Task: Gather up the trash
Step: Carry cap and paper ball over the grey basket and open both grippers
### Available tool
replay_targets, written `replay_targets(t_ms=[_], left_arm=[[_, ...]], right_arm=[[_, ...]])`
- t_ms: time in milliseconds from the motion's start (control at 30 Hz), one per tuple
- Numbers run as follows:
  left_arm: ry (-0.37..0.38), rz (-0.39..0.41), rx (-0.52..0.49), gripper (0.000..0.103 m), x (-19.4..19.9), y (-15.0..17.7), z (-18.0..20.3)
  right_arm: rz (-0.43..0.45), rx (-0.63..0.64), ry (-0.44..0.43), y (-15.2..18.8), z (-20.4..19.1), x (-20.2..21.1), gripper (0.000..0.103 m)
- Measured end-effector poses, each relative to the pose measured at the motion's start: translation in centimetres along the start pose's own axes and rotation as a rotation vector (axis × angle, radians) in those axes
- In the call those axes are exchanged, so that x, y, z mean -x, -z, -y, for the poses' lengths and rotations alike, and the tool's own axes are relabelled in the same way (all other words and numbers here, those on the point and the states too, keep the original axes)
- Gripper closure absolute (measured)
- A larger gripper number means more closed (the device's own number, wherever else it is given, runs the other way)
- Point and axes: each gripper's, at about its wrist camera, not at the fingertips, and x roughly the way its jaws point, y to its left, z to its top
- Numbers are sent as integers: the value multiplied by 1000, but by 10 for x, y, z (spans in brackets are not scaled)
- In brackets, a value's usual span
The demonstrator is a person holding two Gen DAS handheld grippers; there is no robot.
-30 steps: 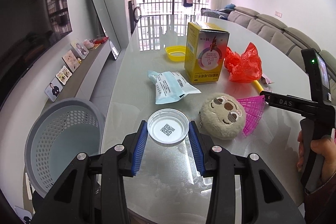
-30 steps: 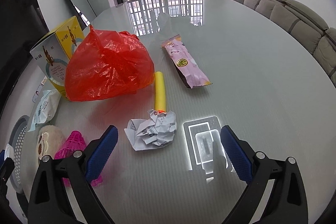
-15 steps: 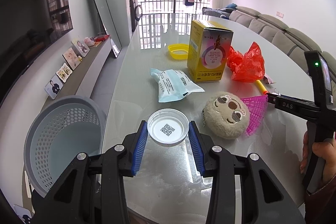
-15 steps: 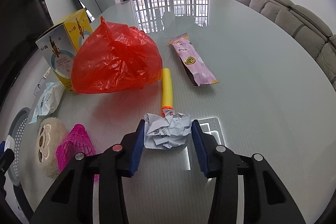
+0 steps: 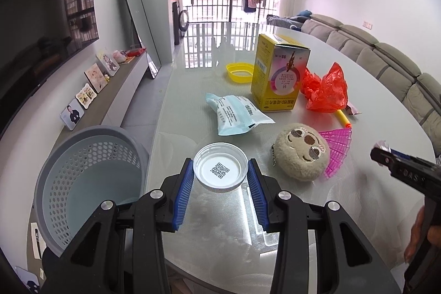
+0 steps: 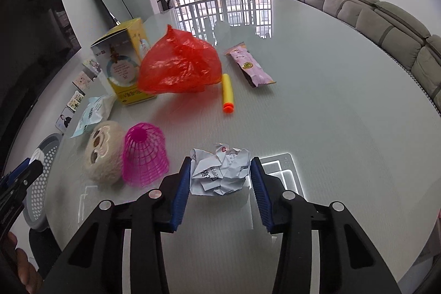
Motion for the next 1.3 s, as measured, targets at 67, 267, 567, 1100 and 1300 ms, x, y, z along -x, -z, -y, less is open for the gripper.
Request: replay_targets(t_ms=[67,267,567,1100,1300], left_arm=[[1,1,4,64,2,0,-4],[-15,11,24,64,12,6,-22],[-93,6,59,64,25,18,-66],[-280,-77,195,63,2,34,-178],[-304,-112,230,63,-10,41,-202]], right_arm=[[0,17,-18,8,-12,10,61],[18,87,-99,24,-54,38,61],[8,218,-264,31,-144,43,61],[-88,432,-429,25,-280,-19,61],[-115,493,-466,18,-322,-43,61]])
